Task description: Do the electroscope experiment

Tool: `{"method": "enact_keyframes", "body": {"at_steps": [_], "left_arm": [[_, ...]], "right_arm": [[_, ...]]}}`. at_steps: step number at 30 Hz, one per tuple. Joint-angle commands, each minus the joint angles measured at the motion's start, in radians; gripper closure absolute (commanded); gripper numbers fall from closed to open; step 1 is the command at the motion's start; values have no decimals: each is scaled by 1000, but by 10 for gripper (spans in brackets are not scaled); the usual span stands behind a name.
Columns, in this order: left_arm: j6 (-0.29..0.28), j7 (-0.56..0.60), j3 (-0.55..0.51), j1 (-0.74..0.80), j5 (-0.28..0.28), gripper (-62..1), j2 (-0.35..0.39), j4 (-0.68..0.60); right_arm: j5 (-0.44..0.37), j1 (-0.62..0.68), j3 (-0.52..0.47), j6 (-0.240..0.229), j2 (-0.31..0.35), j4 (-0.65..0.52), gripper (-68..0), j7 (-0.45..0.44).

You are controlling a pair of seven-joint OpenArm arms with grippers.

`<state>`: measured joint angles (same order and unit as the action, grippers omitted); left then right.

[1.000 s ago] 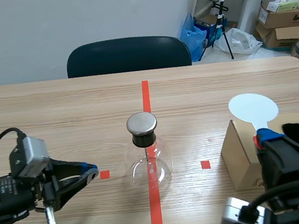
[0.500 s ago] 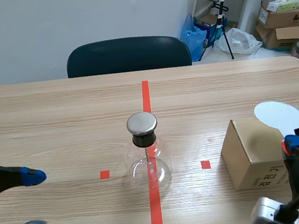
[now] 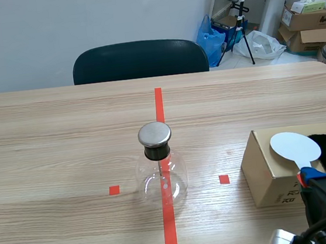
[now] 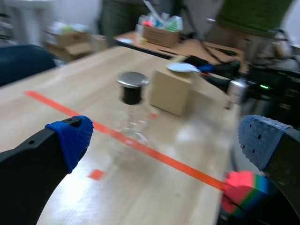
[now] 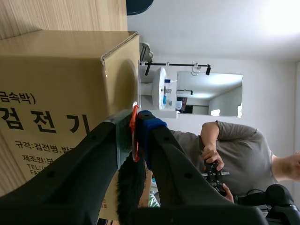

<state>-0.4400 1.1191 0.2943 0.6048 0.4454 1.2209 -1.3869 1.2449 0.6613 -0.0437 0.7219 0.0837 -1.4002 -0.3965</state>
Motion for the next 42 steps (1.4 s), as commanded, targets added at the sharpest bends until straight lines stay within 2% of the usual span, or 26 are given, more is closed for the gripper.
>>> {"method": "enact_keyframes", "body": {"at_steps": [1, 7, 12, 14, 17, 19, 22, 24, 26, 30, 34, 42], "left_arm": [[18, 15, -32, 19, 0, -623, -29, -3], [23, 14, -179, 127, -2, -623, -98, -3], [23, -32, -336, 203, -74, -623, -197, -30], [23, -75, -387, 243, -82, -623, -229, -69], [10, -127, -453, 306, -132, -623, -272, -139], [-33, -132, -500, 355, -191, -623, -308, -179], [-135, -128, -566, 422, -327, -623, -376, -233], [-191, -129, -594, 450, -390, -623, -417, -268], [-247, -129, -611, 468, -410, -623, -443, -295], [-256, -140, -623, 475, -431, -623, -476, -337], [-256, -151, -623, 475, -431, -623, -485, -352], [-256, -151, -623, 475, -449, -623, -492, -352]], "right_arm": [[-9, 7, -1, 61, 3, -14, -18, -8], [5, 18, 0, 61, -19, -14, -18, -29], [7, 18, 0, 61, -21, -14, -18, -29], [8, 20, 1, 61, -26, -8, -18, -29], [8, 23, 11, 61, -26, 4, -18, -22], [8, 23, 11, 61, -26, 5, -18, -13], [35, 20, 11, 61, -26, 5, -18, -14], [49, 21, 11, 61, -26, 5, -18, -10], [49, 21, 11, 61, -26, 6, -18, 6], [49, 21, 11, 61, -28, 6, -29, 6], [49, 20, 11, 61, -28, 6, -108, 5], [50, 20, 11, 61, -28, 6, -368, 8]]}}
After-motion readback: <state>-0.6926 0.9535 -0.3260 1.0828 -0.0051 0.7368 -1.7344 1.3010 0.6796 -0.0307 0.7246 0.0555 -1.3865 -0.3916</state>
